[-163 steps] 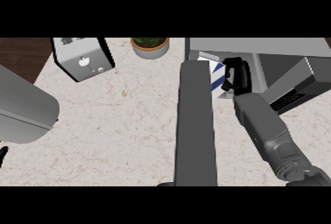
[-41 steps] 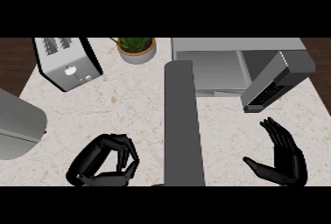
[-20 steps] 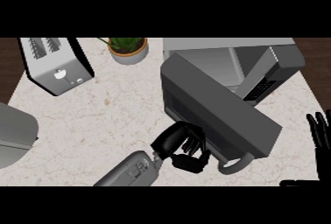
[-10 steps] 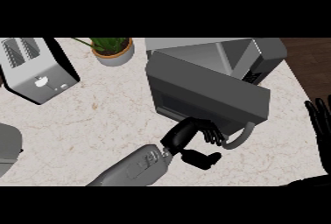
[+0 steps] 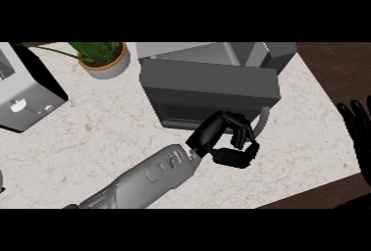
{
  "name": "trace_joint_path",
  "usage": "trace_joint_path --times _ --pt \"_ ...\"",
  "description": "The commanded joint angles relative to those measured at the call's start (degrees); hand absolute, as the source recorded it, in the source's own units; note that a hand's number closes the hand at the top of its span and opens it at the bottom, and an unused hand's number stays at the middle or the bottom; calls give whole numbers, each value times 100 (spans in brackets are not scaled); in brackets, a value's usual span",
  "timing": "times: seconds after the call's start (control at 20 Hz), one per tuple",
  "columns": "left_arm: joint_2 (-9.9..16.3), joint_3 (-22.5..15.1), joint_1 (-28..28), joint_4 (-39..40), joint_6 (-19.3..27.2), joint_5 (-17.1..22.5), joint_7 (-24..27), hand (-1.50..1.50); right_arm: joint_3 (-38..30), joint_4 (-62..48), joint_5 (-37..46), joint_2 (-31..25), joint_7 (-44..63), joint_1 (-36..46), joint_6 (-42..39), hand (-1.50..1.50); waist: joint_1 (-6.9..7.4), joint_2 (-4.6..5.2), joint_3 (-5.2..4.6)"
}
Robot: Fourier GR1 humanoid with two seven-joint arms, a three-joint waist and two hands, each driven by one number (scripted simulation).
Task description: Pick up the milk, place it into the microwave and close the microwave
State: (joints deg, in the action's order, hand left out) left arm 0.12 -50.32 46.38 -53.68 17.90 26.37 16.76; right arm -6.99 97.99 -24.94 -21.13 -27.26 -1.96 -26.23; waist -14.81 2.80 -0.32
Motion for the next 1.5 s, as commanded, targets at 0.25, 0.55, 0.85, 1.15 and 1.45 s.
trace_joint_path --times 0.25,0.55,0.85,1.15,1.45 --pt "-12 241 924 452 294 621 91 150 -26 248 -348 -256 373 288 -132 -150 -469 105 13" --pt "-9 301 1298 790 390 875 166 150 -19 370 -548 -418 578 440 -230 -150 -695 176 20" --pt "-7 438 1744 1082 524 1127 112 150 -29 366 -743 -543 736 556 -316 -150 -871 235 36" --pt "-3 484 1840 1276 652 1303 244 150 -177 360 -896 -749 866 700 -345 -150 -1039 279 41" --pt "-1 484 1834 1219 838 1521 338 150 -280 320 -1024 -953 1031 821 -375 -150 -1113 265 50"
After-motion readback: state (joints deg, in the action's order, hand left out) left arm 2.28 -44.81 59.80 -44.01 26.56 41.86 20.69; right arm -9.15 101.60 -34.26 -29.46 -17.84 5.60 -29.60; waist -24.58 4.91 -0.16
